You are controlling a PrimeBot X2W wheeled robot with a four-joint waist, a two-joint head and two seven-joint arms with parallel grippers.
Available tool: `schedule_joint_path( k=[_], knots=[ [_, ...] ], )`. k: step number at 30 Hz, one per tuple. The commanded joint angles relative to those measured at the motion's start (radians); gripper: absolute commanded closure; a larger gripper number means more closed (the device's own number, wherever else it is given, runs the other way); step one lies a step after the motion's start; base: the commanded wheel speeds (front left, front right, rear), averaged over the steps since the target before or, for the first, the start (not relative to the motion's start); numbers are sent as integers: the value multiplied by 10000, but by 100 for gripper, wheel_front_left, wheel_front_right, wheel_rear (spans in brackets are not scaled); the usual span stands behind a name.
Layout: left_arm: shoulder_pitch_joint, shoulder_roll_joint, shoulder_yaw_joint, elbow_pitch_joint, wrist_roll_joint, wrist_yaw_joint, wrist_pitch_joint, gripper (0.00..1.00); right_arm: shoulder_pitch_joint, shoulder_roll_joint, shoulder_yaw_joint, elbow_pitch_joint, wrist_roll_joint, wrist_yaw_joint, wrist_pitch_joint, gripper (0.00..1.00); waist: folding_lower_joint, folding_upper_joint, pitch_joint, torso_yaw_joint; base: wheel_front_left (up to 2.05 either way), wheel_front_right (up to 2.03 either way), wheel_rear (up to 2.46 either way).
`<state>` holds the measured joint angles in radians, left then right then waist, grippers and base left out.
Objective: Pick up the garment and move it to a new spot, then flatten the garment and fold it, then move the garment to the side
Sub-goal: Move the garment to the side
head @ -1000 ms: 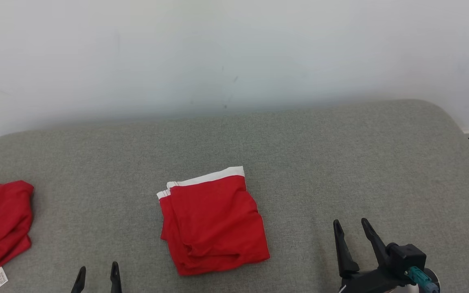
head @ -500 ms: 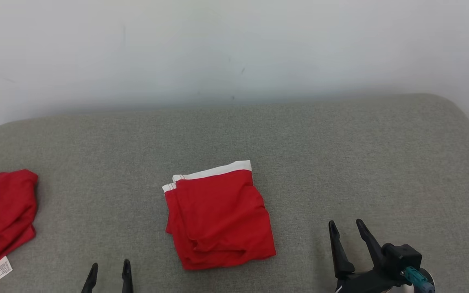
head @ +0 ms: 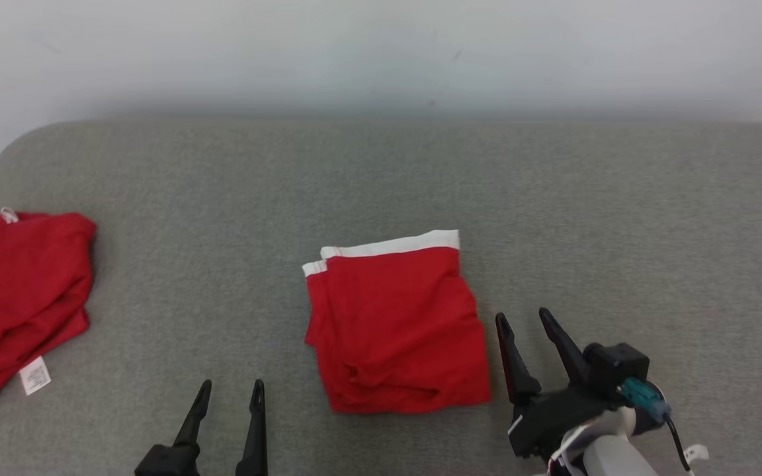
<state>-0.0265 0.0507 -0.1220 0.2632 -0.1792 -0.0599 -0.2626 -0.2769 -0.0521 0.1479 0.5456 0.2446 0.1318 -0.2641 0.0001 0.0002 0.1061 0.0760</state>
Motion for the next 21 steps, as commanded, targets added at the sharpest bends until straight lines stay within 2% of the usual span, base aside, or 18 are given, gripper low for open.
schedule_joint_path(
  k=[1, 7, 15, 16, 17, 21],
  knots=[
    [-188, -4, -105, -81, -60, 83, -33, 0, -266, 19, 94, 127, 87, -22, 4, 0, -1, -2, 628, 653, 0, 0, 0],
    [-424, -4, -443, -164, -168, 237, -33, 0, -1161, 20, 310, 1160, 221, -23, 2, 0, -1, -2, 1010, 1216, 0, 0, 0],
    [-472, -6, -493, -223, -205, 262, -33, 0, -2187, 25, 736, 3418, 531, -22, 89, 0, -1, -2, 1028, 1567, 0, 0, 0],
    [-466, -7, -495, -231, -209, 271, -33, 0, -2264, 31, 797, 3569, 584, -22, 77, 54, -1, -2, 1019, 1579, 0, 0, 0],
    [-457, -6, -490, -239, -209, 277, -33, 0, -2351, 37, 866, 3698, 631, -20, 74, 100, -1, -2, 1006, 1579, 0, 0, 0],
    [-388, -6, -415, -261, -166, 285, -33, 0, -2466, 33, 898, 3879, 633, -22, 38, 100, -1, -2, 934, 1473, 0, 0, 0]
  ],
)
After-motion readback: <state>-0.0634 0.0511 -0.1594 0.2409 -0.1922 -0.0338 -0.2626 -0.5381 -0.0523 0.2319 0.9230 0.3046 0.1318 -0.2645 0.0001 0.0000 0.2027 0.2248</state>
